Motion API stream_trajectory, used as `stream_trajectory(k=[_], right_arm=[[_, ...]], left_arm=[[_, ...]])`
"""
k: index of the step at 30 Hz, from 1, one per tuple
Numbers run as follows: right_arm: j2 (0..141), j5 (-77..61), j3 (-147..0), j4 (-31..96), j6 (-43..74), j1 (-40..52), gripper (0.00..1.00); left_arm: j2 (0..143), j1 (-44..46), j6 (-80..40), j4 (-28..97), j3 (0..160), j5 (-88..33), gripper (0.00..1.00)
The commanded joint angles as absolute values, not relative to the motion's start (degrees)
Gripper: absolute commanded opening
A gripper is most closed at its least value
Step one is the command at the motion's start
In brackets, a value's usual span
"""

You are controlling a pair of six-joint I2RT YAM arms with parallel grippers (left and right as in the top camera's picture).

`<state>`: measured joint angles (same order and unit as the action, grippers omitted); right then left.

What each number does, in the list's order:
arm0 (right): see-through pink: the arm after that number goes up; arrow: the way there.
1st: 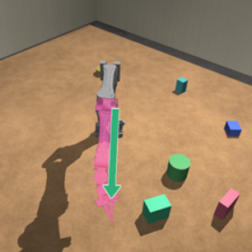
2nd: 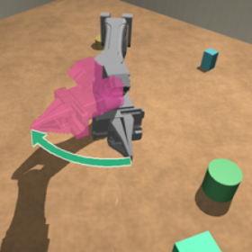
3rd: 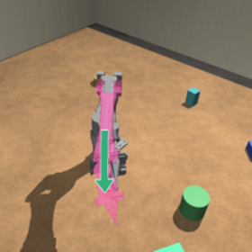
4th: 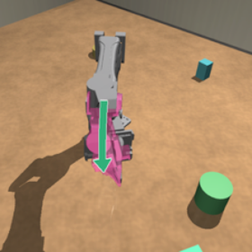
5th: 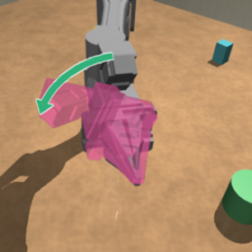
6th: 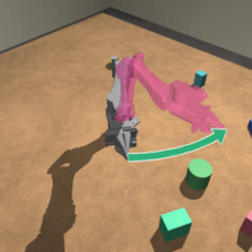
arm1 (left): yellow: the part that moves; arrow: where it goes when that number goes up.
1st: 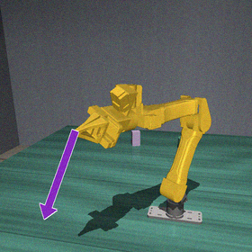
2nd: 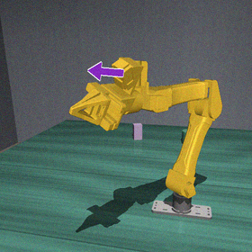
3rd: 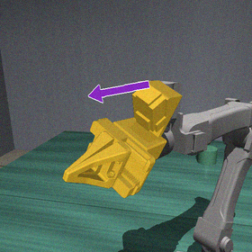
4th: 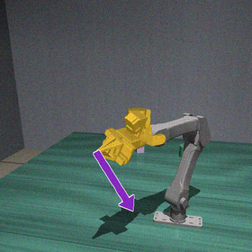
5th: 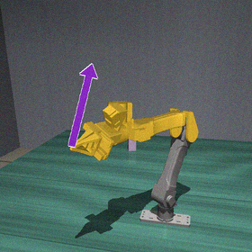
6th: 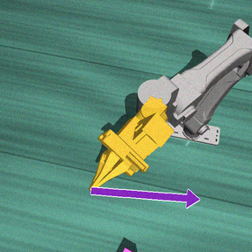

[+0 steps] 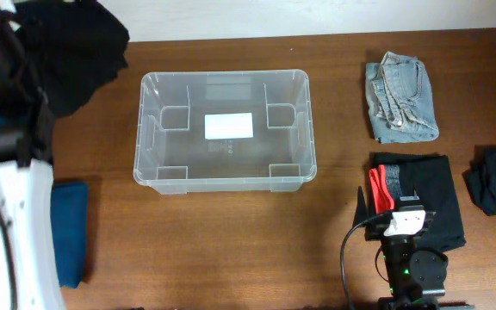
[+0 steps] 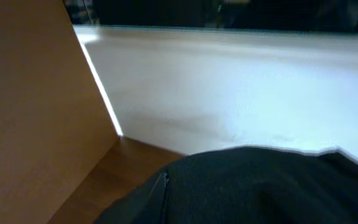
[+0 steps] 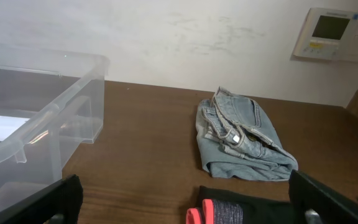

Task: Pack container
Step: 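Lift the black garment with the left gripper off the table, then carry the black garment over the clear bin with the left gripper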

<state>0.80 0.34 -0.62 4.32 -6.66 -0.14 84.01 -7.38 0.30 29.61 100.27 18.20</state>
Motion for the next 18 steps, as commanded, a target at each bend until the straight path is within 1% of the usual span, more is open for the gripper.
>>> stream_trajectory(k=[1,6,9,13,18], right_arm=[[0.21,0.64,-0.32,4.64,-6.85,-0.49,0.98],[0.21,0.64,-0.32,4.64,-6.85,-0.49,0.98],[0.21,0.64,-0.32,4.64,-6.85,-0.49,0.98],[0.21,0.64,-0.32,4.64,-6.87,-0.49,0.99],[0.21,0.64,-0.32,4.64,-6.87,-0.49,0.98]], left_arm=[[76.66,-4.86,-4.75,29.36,101.23,18.13,0.01],[72.05,2.24,-4.73,31.92,101.21,17.45,0.01],[71.37,7.62,-4.73,33.21,101.21,14.79,0.01],[72.62,13.85,-4.75,34.2,101.21,9.89,0.01],[77.01,19.62,-5.89,34.39,101.21,8.75,0.01]])
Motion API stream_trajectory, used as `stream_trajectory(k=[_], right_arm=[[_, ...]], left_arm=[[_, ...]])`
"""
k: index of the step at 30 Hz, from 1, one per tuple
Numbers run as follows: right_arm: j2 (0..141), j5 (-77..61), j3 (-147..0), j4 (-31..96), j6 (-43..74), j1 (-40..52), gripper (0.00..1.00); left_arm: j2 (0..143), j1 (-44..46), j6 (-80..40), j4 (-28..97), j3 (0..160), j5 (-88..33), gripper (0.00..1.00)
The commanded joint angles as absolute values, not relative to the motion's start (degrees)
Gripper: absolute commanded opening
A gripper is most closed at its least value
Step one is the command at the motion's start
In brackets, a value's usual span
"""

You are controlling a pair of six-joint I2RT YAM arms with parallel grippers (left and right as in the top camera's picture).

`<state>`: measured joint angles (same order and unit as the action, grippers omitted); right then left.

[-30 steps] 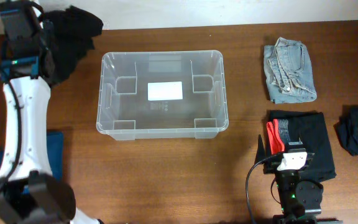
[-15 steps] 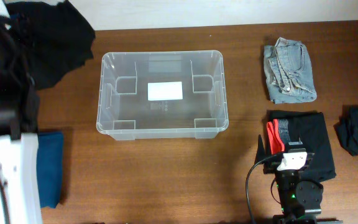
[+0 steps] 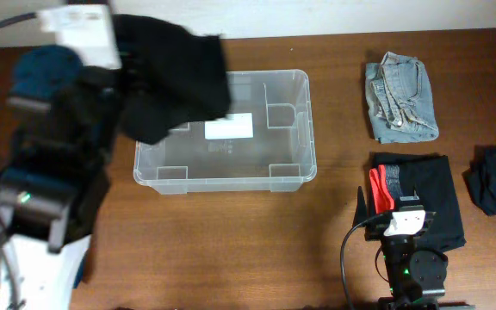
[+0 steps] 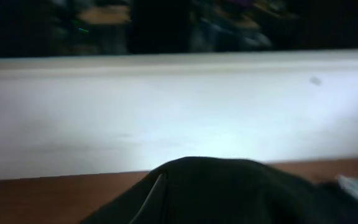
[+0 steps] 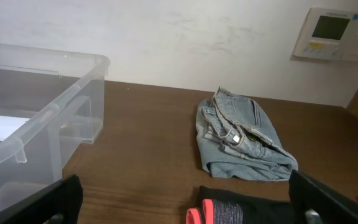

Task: Pack container
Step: 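Carry the black garment over the clear bin with the left gripper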

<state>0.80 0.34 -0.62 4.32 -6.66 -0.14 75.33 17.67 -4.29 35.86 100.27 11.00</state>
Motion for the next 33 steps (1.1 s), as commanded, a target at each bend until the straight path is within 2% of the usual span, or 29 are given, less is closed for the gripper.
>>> stream_trajectory(k=[1,13,29,33], right_arm=[[0.21,0.64,-0.32,4.64,-6.85,-0.49,0.98],[0.21,0.64,-0.32,4.64,-6.85,-0.49,0.98],[0.21,0.64,-0.32,4.64,-6.85,-0.49,0.98],[0.21,0.64,-0.32,4.64,-6.85,-0.49,0.98]], left_arm=[[78.39,20.6,-6.98,34.39,101.21,8.73,0.01],[88.64,25.69,-18.24,39.22,101.21,8.73,0.01],[89.14,33.06,-21.91,37.91,101.21,8.4,0.01],[89.14,33.5,-27.03,37.56,101.21,11.14,0.01]])
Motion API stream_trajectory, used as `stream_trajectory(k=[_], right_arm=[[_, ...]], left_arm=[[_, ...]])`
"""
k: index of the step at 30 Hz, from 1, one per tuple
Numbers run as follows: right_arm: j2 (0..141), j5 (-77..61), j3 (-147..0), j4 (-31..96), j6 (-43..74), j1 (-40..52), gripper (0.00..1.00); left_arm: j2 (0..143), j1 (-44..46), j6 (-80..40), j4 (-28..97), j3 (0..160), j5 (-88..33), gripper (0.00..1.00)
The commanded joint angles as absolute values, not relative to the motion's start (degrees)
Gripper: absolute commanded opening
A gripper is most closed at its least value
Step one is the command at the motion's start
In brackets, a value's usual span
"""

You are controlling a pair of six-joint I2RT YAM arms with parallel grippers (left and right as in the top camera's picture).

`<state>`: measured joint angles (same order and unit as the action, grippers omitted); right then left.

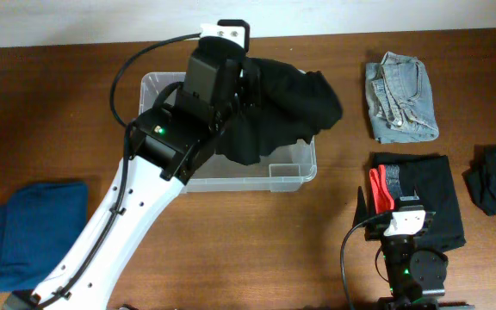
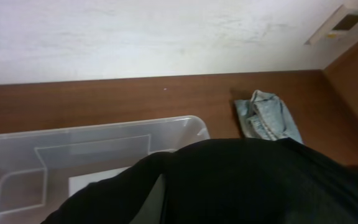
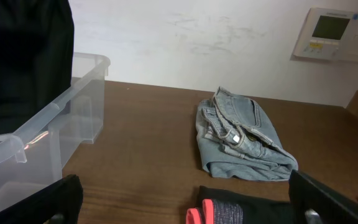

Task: Pack container
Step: 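Carry the black garment over the clear bin with the left gripper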

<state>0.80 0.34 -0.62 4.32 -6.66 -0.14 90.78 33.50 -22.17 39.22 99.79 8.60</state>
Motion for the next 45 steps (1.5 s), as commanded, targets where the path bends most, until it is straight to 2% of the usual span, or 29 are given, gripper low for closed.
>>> stream_trajectory(k=[1,9,12,15,25,35,39,45], right_arm=[[0.21,0.64,-0.32,4.64,-6.85,-0.49,0.98],[0.21,0.64,-0.32,4.62,-6.85,-0.49,0.98],[0.21,0.64,-0.32,4.64,-6.85,-0.49,0.98],[0.21,0.64,-0.32,4.64,-6.85,-0.49,0.98],[0.21,0.64,-0.32,4.62,-6.85,-0.49,0.98],[0.21,0.64,-0.32,4.64,-6.85,-0.49,0.98],[0.21,0.64,-0.32,4.64,-6.85,-0.49,0.98],[0.21,0.64,-0.32,4.64,-6.87,-0.49,0.98]], left_arm=[[89.14,33.5,-28.14,37.58,101.21,12.27,0.01],[89.14,33.41,-31.09,39.4,101.21,28.75,0.01],[89.14,32.71,-33.26,39.72,101.21,30.94,0.01],[89.14,31.53,-36.77,39.81,101.21,30.94,0.01],[89.14,27.55,-61.28,46.96,101.21,30.81,0.01],[89.21,25.98,-74.48,47.44,101.21,28.73,0.01],[89.91,25.71,-81.1,46.02,101.21,23.73,0.01],[92.71,25.82,-81.43,39.59,101.21,14.22,0.01]])
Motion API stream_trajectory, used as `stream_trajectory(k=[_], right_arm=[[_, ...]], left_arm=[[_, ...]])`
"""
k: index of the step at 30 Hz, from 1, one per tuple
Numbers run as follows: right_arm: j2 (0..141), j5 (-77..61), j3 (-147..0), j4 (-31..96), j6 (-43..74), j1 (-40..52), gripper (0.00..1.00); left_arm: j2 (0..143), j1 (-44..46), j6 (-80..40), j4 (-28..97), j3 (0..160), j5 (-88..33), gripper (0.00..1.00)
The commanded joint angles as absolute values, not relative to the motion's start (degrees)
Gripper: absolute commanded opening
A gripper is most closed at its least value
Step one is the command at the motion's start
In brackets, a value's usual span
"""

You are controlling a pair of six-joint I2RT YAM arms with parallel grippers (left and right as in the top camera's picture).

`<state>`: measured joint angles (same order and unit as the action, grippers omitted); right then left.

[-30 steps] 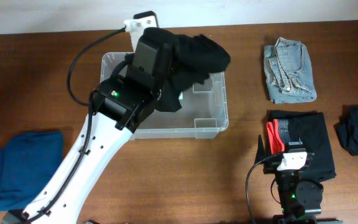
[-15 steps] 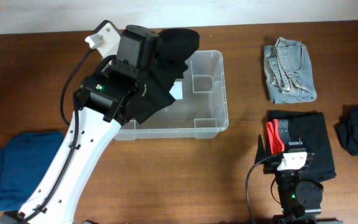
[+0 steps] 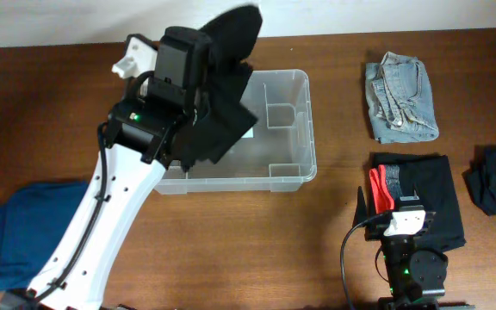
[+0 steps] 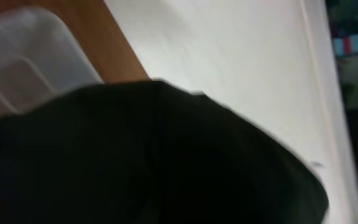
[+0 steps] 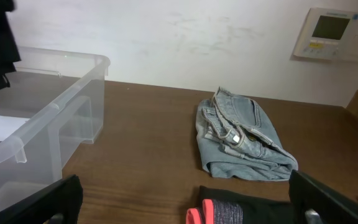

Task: Pack container
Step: 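Carry the black garment over the clear bin with the left gripper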

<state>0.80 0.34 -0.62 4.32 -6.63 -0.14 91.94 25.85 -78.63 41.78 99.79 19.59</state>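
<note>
A clear plastic container [image 3: 287, 129] stands at the table's middle back; its rim also shows in the left wrist view [image 4: 23, 56] and in the right wrist view [image 5: 36, 124]. My left gripper [image 3: 207, 73] hangs over the container's left half, shut on a black garment [image 3: 218, 103] that droops into it. The black garment [image 4: 154, 162] fills the left wrist view and hides the fingers. My right gripper [image 5: 191, 208] rests open at the front right, just above a folded black garment with a red band [image 3: 420, 202].
Folded light-blue jeans [image 3: 400, 96] lie at the back right. A crumpled dark garment sits at the right edge. A blue cloth [image 3: 33, 228] lies at the front left. A white wall runs behind the table.
The left gripper and the black garment have moved from over the container's right half to over its left half. The left wrist camera now faces the wall. The right arm is unchanged.
The left arm first held the black garment at the table's back left corner, away from the container. Then the garment was at the container's left back corner, then over its right half, and now it hangs over the left half. The right gripper stayed open and still.
</note>
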Motion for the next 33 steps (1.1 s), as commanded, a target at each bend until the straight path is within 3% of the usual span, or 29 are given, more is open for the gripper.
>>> stream_trajectory(k=[1,7,16,24,33], right_arm=[[0.21,0.64,-0.32,4.64,-6.85,-0.49,0.98],[0.21,0.64,-0.32,4.62,-6.85,-0.49,0.99],[0.21,0.67,-0.32,4.64,-6.85,-0.49,0.98],[0.21,0.64,-0.32,4.64,-6.85,-0.49,0.98],[0.21,0.64,-0.32,4.64,-6.87,-0.49,0.98]], left_arm=[[92.99,25.82,-81.65,39.38,101.21,13.61,0.01],[95.66,25.82,-88.07,39.0,101.21,8.88,0.01],[96.53,25.82,-87.29,37.12,101.21,6.24,0.01],[96.53,25.21,-81.78,42.54,101.21,8.34,0.01],[96.53,24.58,-66.87,45.1,101.21,8.38,0.01]])
